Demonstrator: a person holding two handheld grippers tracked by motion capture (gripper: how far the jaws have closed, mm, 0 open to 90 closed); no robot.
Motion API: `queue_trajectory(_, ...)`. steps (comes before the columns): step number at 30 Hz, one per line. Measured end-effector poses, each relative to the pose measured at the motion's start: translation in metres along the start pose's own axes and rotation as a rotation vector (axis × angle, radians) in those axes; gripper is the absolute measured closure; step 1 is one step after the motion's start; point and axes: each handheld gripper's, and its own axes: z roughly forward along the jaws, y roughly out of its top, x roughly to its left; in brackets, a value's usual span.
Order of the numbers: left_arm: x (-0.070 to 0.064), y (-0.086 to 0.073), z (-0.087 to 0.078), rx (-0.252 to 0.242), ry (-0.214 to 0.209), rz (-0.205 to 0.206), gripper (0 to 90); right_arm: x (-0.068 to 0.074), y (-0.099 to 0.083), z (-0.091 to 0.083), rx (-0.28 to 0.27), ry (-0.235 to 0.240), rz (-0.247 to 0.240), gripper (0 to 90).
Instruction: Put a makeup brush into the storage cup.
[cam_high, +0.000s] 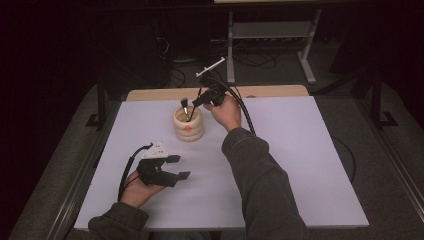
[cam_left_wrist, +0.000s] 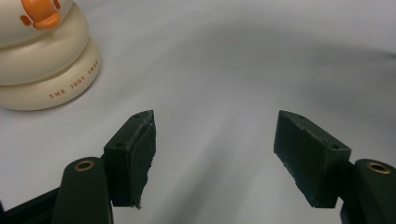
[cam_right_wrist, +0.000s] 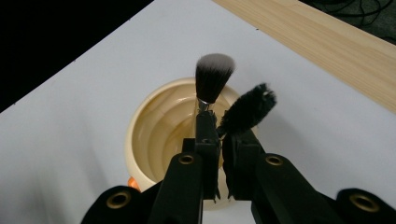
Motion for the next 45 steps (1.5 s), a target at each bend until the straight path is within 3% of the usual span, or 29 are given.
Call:
queue_trajectory(3,0.0,0.0,0.0,-0.002,-0.008,-0.001,29.5,0.0,-0.002,0.001,0.001,0.013,0.002,83.6)
queue_trajectory(4,0.0,0.0,0.0,-0.004,-0.006,-0.002,29.5,0.0,-0.004,0.002,0.011,0.013,0.012,76.6)
queue_trajectory(7,0.0,0.0,-0.001,-0.006,-0.007,-0.012,29.5,-0.001,-0.005,0.003,0.01,0.02,0.018,68.8)
queue_trajectory(10,0.001,0.0,-0.001,-0.006,-0.005,-0.007,29.5,-0.001,-0.011,-0.002,-0.024,0.011,0.011,56.7)
queue_trajectory(16,0.001,0.0,0.0,-0.008,-0.005,-0.01,29.4,-0.006,-0.023,-0.015,-0.051,0.003,0.022,49.5)
queue_trajectory(17,0.001,0.0,0.0,-0.006,-0.004,-0.015,29.4,-0.008,-0.028,-0.022,-0.075,0.035,0.038,47.4)
queue_trajectory(21,0.003,0.0,-0.001,-0.009,0.004,-0.009,29.1,-0.01,-0.036,-0.032,-0.112,0.048,0.041,45.4)
queue_trajectory(23,0.003,0.0,-0.002,-0.013,-0.003,-0.03,29.0,-0.012,-0.041,-0.037,-0.123,0.049,0.034,44.5)
queue_trajectory(30,0.003,0.001,-0.002,-0.032,-0.006,-0.047,28.5,-0.016,-0.06,-0.052,-0.149,0.056,0.029,39.5)
queue_trajectory(33,0.005,0.001,-0.002,-0.029,0.0,-0.035,28.3,-0.018,-0.067,-0.058,-0.137,0.046,0.015,37.2)
queue_trajectory(37,0.008,0.0,-0.007,-0.04,0.01,-0.056,28.3,-0.02,-0.077,-0.067,-0.16,0.047,0.021,37.3)
queue_trajectory(45,0.011,0.0,-0.01,-0.047,0.028,-0.054,27.4,-0.023,-0.093,-0.079,-0.158,0.002,0.007,33.1)
